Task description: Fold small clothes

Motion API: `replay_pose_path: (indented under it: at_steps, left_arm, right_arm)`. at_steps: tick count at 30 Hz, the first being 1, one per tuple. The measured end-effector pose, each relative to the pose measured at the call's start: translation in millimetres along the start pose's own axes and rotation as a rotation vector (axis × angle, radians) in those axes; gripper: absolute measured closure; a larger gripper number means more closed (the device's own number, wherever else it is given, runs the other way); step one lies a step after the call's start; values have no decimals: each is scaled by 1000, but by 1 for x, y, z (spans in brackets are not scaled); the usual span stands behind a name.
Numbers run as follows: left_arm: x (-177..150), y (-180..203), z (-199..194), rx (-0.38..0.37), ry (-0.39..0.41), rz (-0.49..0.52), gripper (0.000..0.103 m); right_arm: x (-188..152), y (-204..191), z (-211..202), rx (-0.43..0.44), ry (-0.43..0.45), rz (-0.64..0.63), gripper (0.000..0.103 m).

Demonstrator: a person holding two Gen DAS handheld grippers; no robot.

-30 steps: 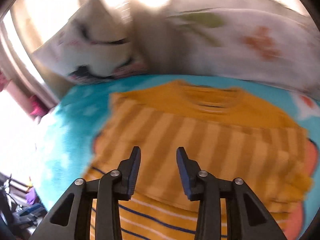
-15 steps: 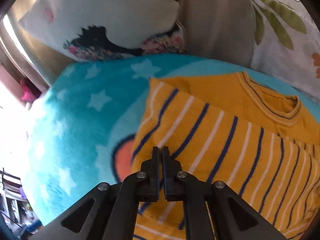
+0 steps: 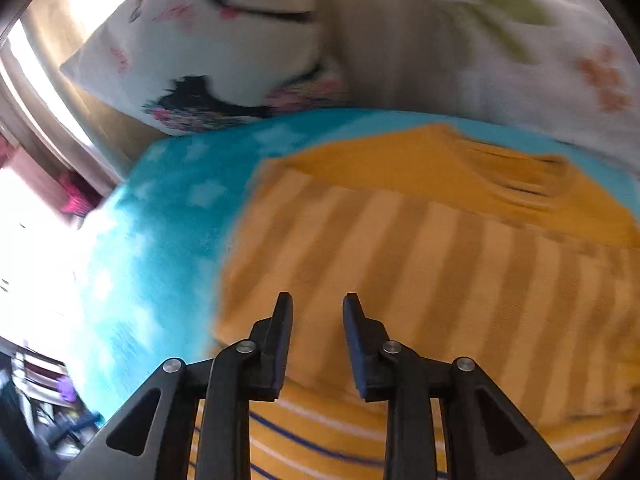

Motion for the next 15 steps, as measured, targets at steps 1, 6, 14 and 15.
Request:
replay_pose_path:
  at_steps: [1, 6, 14, 15]
  left_arm:
    - [-1, 7, 2, -13, -6, 10, 33]
    - [-9, 40, 14, -71, -32, 37, 33]
    - [-30, 64, 31, -12, -32, 58, 33]
    - [-34, 66, 31, 11, -23, 71, 33]
  right_arm:
    - [-6, 19, -3, -30, -7, 23, 71]
    - [-70, 147, -41, -126, -28, 260, 70]
    - [-208, 207, -87, -84, -128, 395, 62]
    - [-219, 204, -89, -47, -138, 396, 61]
Point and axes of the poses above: each gripper's, at about its wrist camera, not at the fingertips, and z roughly the way its jaws point, y to its right, x to its top, the point moved 8 cm from there along z, roughly the way its jaws point, and after that the axes turned 10 degrees about -y, right-handed, at the moved point
